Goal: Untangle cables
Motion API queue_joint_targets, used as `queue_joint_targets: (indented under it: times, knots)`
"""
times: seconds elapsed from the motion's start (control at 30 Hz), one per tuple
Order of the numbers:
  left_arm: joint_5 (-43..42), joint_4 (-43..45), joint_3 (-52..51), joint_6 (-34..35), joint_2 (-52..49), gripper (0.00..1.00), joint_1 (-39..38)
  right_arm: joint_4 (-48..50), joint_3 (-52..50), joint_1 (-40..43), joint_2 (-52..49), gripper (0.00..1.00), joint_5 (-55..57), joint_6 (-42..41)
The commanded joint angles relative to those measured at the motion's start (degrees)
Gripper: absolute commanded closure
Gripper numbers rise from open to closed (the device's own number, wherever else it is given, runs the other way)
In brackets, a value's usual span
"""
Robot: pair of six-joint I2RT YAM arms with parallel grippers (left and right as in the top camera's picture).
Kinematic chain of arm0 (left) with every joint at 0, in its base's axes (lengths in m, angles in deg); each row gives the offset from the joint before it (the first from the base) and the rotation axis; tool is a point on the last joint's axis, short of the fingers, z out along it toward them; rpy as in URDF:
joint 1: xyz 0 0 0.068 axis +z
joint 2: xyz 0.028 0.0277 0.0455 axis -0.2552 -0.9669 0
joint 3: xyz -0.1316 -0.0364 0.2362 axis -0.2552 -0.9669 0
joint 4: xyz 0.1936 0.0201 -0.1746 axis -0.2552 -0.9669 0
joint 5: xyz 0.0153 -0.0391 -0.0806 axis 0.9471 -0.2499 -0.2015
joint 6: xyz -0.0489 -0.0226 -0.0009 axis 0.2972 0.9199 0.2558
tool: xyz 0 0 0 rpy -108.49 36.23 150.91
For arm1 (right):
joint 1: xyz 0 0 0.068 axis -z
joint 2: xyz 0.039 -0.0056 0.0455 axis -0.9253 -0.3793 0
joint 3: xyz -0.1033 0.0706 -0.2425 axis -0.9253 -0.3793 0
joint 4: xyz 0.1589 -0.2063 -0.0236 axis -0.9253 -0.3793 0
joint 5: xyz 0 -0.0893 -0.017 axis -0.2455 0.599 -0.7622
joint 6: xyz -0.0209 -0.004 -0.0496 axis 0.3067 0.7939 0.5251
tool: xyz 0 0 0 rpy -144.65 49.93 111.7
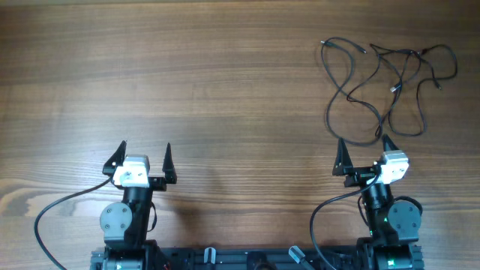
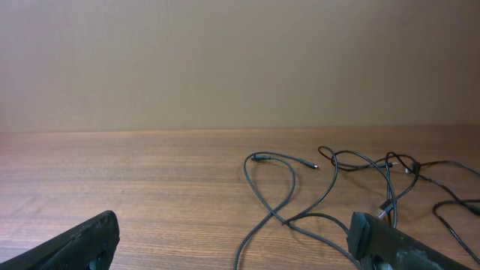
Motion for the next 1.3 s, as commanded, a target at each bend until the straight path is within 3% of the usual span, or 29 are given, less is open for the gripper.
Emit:
queue_joint_targets:
  times: [0.0, 1.27]
  knots:
    - [0.76, -0.46, -0.17, -0.87, 0.52, 0.0, -0.22, 0.2, -0.04, 0.39, 0.39, 0.0, 0.76, 0.52]
    - [0.76, -0.48, -0.17, -0.87, 0.52, 0.0, -0.22, 0.2, -0.04, 0.39, 0.39, 0.0, 0.76, 0.52]
